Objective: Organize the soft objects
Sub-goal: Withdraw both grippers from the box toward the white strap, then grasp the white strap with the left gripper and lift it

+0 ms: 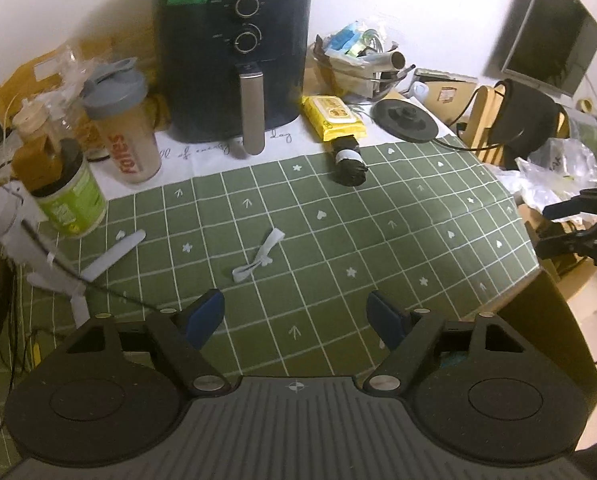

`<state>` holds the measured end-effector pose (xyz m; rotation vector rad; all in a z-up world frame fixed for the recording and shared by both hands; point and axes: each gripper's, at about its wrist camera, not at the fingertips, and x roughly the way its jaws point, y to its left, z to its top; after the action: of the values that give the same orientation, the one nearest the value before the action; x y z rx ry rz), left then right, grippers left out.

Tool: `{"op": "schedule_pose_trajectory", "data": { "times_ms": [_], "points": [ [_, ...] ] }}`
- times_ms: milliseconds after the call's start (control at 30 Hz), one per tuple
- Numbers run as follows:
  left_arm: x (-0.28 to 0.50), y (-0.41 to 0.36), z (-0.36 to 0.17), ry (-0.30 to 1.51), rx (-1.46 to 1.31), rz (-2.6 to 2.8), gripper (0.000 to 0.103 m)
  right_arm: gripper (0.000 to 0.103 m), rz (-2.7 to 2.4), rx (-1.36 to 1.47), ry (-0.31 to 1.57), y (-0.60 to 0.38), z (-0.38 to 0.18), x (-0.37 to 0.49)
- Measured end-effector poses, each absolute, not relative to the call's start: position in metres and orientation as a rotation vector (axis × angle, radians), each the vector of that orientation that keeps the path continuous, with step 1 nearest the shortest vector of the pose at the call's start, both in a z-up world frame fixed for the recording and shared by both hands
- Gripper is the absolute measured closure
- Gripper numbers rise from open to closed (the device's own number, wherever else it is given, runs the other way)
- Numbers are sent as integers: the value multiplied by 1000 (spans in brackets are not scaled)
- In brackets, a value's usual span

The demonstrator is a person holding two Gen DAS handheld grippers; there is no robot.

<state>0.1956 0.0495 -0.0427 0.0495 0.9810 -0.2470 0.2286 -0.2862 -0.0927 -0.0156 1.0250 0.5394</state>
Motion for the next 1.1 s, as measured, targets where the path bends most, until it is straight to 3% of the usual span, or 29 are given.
{"op": "schedule_pose_trajectory", "data": {
  "times_ms": [700,1100],
  "points": [
    [259,23,-113,999,444,-336,57,0,483,103,1080,-311,-112,228],
    [289,14,-170,1055,668,-366,64,0,421,152,1114,-326,-120,222]
  ]
}}
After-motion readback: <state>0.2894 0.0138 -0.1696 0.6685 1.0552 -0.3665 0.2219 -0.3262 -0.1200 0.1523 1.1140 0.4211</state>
